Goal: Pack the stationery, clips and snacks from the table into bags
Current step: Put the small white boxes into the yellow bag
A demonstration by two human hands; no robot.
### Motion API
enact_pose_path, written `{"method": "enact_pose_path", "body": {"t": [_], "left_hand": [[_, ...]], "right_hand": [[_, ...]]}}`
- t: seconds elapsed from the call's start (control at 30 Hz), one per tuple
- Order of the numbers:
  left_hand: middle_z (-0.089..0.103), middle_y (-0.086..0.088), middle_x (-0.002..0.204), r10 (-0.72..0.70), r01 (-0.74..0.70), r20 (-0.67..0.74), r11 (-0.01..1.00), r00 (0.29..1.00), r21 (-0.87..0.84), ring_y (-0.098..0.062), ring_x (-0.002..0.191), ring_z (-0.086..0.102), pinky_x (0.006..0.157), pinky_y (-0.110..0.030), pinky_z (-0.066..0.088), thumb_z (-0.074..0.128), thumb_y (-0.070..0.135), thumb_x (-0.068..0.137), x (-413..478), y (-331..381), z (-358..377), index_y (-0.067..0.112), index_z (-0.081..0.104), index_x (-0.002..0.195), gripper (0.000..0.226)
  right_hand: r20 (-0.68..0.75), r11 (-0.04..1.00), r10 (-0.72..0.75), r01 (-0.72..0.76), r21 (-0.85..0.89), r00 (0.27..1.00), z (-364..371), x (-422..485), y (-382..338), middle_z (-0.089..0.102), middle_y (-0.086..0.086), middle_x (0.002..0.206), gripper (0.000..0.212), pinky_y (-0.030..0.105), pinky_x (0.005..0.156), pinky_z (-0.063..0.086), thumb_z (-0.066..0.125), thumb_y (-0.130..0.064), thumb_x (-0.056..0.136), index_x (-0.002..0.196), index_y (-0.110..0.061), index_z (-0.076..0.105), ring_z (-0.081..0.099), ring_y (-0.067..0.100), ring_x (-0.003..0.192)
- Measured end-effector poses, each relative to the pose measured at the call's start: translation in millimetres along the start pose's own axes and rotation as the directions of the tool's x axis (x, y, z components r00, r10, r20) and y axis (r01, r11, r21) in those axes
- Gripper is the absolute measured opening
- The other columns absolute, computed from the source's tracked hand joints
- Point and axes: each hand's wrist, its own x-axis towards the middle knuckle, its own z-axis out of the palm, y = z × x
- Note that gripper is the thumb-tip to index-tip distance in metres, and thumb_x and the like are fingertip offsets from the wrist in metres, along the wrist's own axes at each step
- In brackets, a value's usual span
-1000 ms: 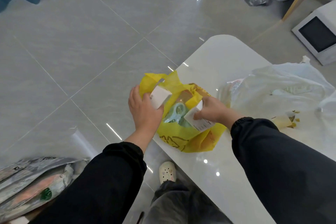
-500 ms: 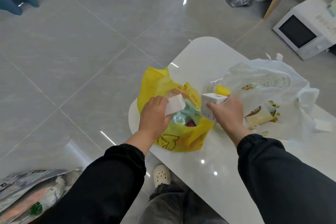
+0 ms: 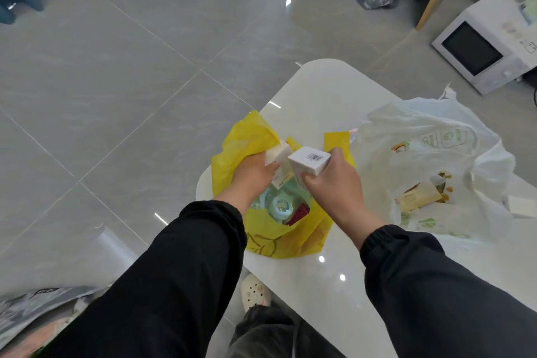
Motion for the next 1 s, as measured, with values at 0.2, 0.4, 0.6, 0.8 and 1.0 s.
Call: {"method": "enact_pose_path", "body": {"t": [0.2,0.4,0.6,0.8,1.0], "left_hand": [[0.063,-0.005,0.107,0.356,-0.295,-0.079,0.862,0.931,0.412,-0.026,0.091,0.062,0.066,-0.033,0.045,0.047,0.019,0.097,-4.9,-19.7,-15.7,0.013,0.055,0.115,0.021],[0.057,-0.017,0.122,0.614,-0.355,-0.378,0.747,0.693,0.562,-0.034,0.109,0.050,0.083,-0.044,0.048,0.069,0.006,0.071,9.8,-44.6,-29.8,0.010,0.061,0.116,0.046],[0.047,-0.008,0.140,-0.030,0.033,-0.049,0.997,0.998,0.074,-0.028,0.129,0.044,0.100,-0.040,0.040,0.066,0.046,0.084,29.1,-35.2,-37.5,0.021,0.023,0.148,0.081],[0.033,0.000,0.055,0.002,-0.009,-0.215,0.999,0.977,-0.035,-0.027,0.064,0.036,0.055,-0.032,0.020,0.050,0.017,0.094,32.2,-35.0,-39.1,0.016,0.028,0.057,0.044],[0.031,0.000,0.055,0.023,-0.060,-0.218,0.984,0.976,-0.168,-0.019,0.055,0.029,0.050,-0.032,0.020,0.051,0.010,0.093,20.2,-40.7,-55.5,0.014,0.031,0.058,0.040]], "right_hand": [[0.035,0.995,-0.024,0.028,-0.100,0.999,15.5,6.7,5.2,0.064,0.007,0.105,0.032,0.033,0.059,0.039,0.063,-0.030,0.083,0.097,-0.014,0.040,0.060,0.033,0.089],[0.023,0.984,-0.101,0.103,-0.144,0.995,29.1,11.5,-3.7,0.062,0.005,0.100,0.032,0.032,0.057,0.037,0.063,-0.029,0.085,0.104,-0.013,0.043,0.058,0.030,0.084],[0.033,0.971,-0.170,0.173,-0.166,0.985,43.2,23.0,-6.0,0.058,0.004,0.098,0.029,0.032,0.057,0.038,0.063,-0.029,0.084,0.100,-0.014,0.044,0.056,0.027,0.086],[0.074,0.895,-0.296,0.303,-0.327,0.952,49.6,33.7,-6.6,0.055,0.005,0.106,0.040,0.031,0.065,0.035,0.061,-0.029,0.083,0.116,-0.011,0.048,0.051,0.026,0.096],[-0.121,0.870,-0.420,0.360,-0.337,0.900,58.1,38.7,-8.6,0.060,0.012,0.102,0.057,0.039,0.071,0.045,0.078,-0.020,0.065,0.116,-0.007,0.059,0.055,0.035,0.091]]}}
